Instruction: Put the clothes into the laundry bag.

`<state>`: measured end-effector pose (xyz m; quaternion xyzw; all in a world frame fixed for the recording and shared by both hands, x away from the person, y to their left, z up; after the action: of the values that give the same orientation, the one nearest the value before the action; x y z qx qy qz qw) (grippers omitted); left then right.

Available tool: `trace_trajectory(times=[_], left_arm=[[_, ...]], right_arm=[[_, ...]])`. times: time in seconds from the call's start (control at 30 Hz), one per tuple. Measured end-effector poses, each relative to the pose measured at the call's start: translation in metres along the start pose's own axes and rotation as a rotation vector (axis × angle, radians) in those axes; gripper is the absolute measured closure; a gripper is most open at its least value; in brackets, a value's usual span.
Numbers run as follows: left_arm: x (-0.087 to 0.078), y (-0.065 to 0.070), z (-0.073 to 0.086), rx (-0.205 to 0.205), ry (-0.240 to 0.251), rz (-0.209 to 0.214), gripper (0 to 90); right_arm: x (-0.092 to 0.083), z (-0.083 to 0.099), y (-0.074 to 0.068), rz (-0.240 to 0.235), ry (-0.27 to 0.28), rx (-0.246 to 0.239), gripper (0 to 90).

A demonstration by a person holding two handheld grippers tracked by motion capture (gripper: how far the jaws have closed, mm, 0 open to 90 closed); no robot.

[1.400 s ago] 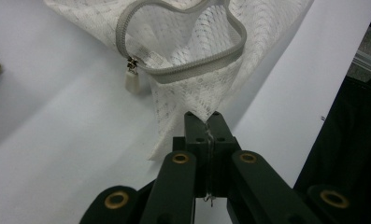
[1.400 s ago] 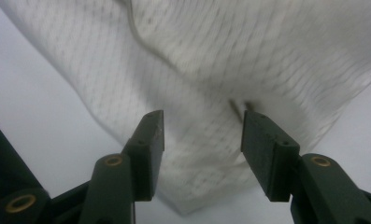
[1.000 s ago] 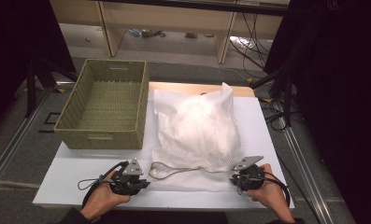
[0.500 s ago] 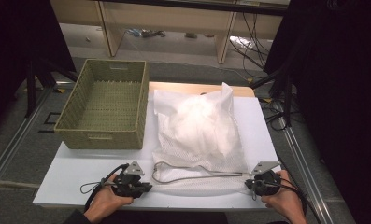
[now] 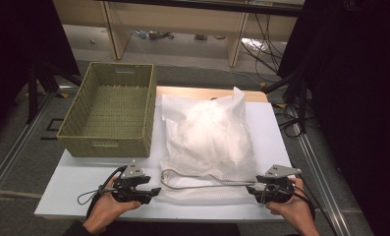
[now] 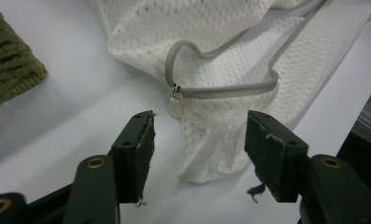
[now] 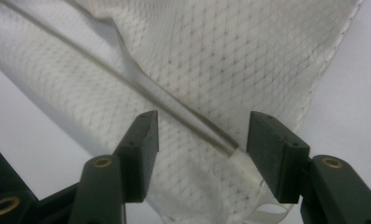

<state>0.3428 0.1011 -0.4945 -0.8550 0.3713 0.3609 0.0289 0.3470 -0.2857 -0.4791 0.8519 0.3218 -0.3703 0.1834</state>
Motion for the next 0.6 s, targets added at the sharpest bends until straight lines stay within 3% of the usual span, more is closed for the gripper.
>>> trace_trajectory(times=[0.17,0.2,0.27,0.3,0.43,0.5,0.57,0.6], left_arm=[[-0.01,-0.003,-0.004,-0.012,0.033,-0.006,34.1],[-0.011,-0.003,-0.004,-0.021,0.034,-0.014,32.7],[-0.011,-0.003,-0.002,-0.022,0.03,-0.009,30.0],[-0.011,-0.003,-0.001,-0.025,0.031,-0.008,29.9],[-0.012,-0.003,0.0,-0.02,0.031,-0.014,26.5],[-0.012,-0.001,-0.001,-0.026,0.045,0.003,23.7],[-0.014,-0.003,0.001,-0.004,0.03,0.002,19.6],[-0.013,-0.002,0.001,-0.012,0.054,-0.002,18.8]], right_arm=[[-0.003,-0.006,-0.006,-0.012,0.045,0.031,38.9],[-0.002,-0.008,-0.006,-0.011,0.071,0.01,37.9],[-0.004,-0.011,-0.01,-0.016,0.087,0.028,35.9],[-0.004,-0.013,-0.011,-0.016,0.103,0.011,34.7],[-0.007,-0.017,-0.017,-0.02,0.126,0.053,30.2],[-0.007,-0.018,-0.018,-0.016,0.137,0.047,27.8],[-0.007,-0.018,-0.02,-0.014,0.139,0.06,26.8],[-0.006,-0.019,-0.021,-0.024,0.144,0.043,25.8]])
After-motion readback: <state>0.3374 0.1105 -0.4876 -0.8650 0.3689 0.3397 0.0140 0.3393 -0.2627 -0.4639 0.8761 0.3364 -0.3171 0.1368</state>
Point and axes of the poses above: each handheld gripper's, and its own axes: x roughly forward along the jaws, z roughly out of its underside, y roughly to its right, the point moved 5 cm from there along x, roughly forward along the jaws, and after that the axes turned 4 degrees about -x, right-handed, at the moved point
